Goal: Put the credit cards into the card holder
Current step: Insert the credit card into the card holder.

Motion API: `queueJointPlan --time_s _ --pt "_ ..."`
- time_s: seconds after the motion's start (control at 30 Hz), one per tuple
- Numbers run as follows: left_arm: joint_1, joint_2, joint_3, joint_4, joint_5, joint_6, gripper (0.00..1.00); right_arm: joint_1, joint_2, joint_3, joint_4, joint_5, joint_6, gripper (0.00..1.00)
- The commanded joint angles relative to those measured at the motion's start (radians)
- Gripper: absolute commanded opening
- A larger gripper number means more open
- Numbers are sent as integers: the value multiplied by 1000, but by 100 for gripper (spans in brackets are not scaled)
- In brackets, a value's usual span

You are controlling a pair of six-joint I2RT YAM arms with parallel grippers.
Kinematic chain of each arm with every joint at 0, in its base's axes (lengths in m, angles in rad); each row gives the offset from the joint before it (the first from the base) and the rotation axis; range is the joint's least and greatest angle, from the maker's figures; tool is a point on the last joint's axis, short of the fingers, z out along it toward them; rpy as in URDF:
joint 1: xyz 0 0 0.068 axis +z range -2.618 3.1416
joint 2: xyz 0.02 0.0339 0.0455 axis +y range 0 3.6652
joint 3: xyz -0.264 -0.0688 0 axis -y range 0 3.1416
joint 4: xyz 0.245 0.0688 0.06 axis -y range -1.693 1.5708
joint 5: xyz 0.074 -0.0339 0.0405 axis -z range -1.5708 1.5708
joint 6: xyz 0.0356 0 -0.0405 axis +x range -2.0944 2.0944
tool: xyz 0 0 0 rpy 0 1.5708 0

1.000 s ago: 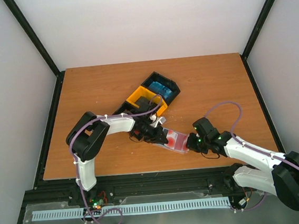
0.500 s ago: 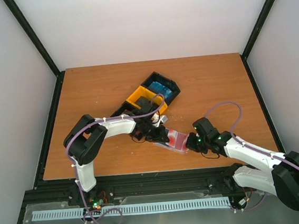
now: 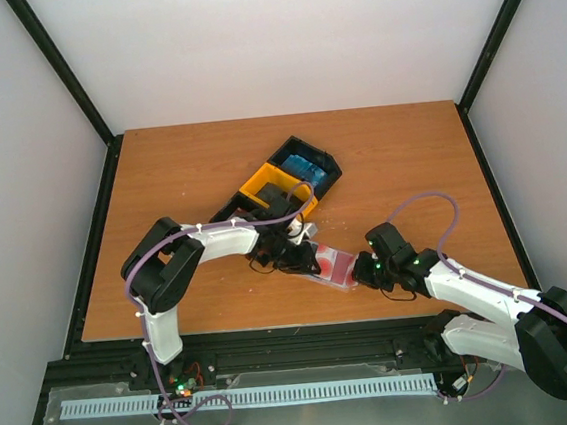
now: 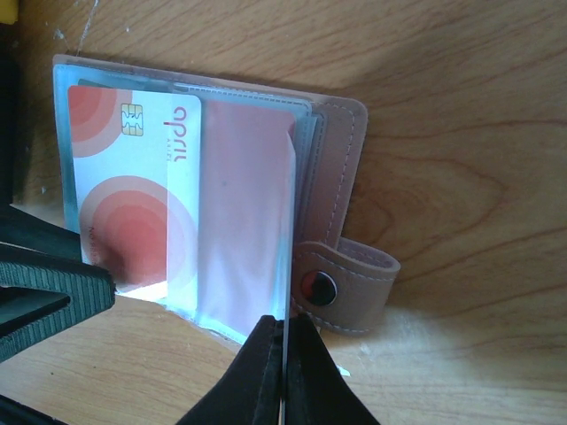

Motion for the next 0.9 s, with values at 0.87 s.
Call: queueJointPlan --time_s 0.87 --pt "-27 13 111 -99 -189 56 16 8 12 22 -53 38 -18 3"
